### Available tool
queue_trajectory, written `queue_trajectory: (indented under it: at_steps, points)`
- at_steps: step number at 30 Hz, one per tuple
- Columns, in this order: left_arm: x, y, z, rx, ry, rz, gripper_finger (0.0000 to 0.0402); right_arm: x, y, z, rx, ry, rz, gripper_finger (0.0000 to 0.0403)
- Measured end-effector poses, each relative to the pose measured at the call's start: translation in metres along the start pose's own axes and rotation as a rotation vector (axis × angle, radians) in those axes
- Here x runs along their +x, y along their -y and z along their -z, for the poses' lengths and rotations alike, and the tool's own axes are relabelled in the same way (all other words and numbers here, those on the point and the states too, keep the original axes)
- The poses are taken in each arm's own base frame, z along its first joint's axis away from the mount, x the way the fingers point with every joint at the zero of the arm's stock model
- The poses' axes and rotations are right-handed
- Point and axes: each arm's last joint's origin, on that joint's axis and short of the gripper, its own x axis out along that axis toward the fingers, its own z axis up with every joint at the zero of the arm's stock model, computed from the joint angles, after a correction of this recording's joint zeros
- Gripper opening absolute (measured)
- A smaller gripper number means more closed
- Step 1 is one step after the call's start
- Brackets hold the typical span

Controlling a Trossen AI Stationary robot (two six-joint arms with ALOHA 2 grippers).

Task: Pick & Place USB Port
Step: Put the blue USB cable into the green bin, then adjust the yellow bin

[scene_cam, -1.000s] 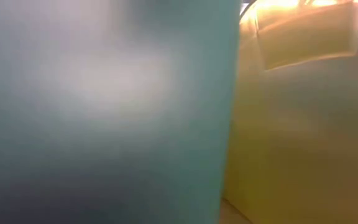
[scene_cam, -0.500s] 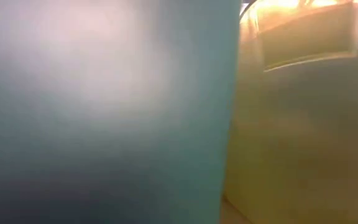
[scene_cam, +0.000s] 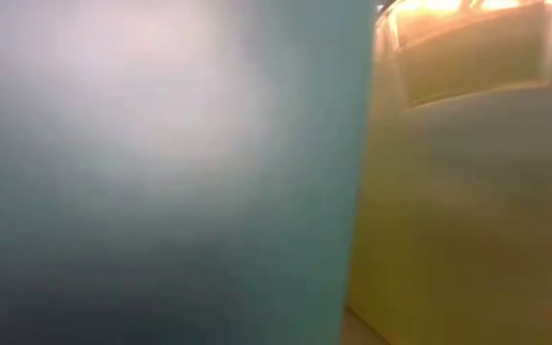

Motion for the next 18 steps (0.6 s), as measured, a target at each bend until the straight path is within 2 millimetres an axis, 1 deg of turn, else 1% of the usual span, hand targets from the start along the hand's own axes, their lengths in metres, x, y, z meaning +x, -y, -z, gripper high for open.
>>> queue_trajectory:
  at_steps: [4,9,12,15,16,18]
  points:
    - [0.000,0.000,0.000,-0.003,0.000,0.000,0.0214,0.000,0.001,-0.001,-0.016,-0.010,-0.019,0.0055]
    - [0.000,0.000,0.000,-0.011,0.000,-0.001,0.0214,-0.001,0.006,-0.006,-0.033,-0.005,-0.017,0.0116]
    - [0.001,0.000,-0.001,-0.012,-0.001,-0.005,0.0214,-0.004,0.011,-0.010,-0.025,-0.004,-0.005,0.0144]
    - [0.004,-0.002,-0.004,0.001,-0.003,-0.020,0.0214,-0.018,0.014,-0.019,-0.023,0.044,0.054,0.0157]
    - [0.006,-0.003,-0.006,0.003,-0.002,-0.029,0.0214,-0.028,0.015,-0.025,-0.023,0.077,0.078,0.0157]
    - [0.010,-0.005,-0.010,-0.004,0.000,-0.049,0.0214,-0.052,0.021,-0.034,-0.016,0.133,0.198,0.0152]
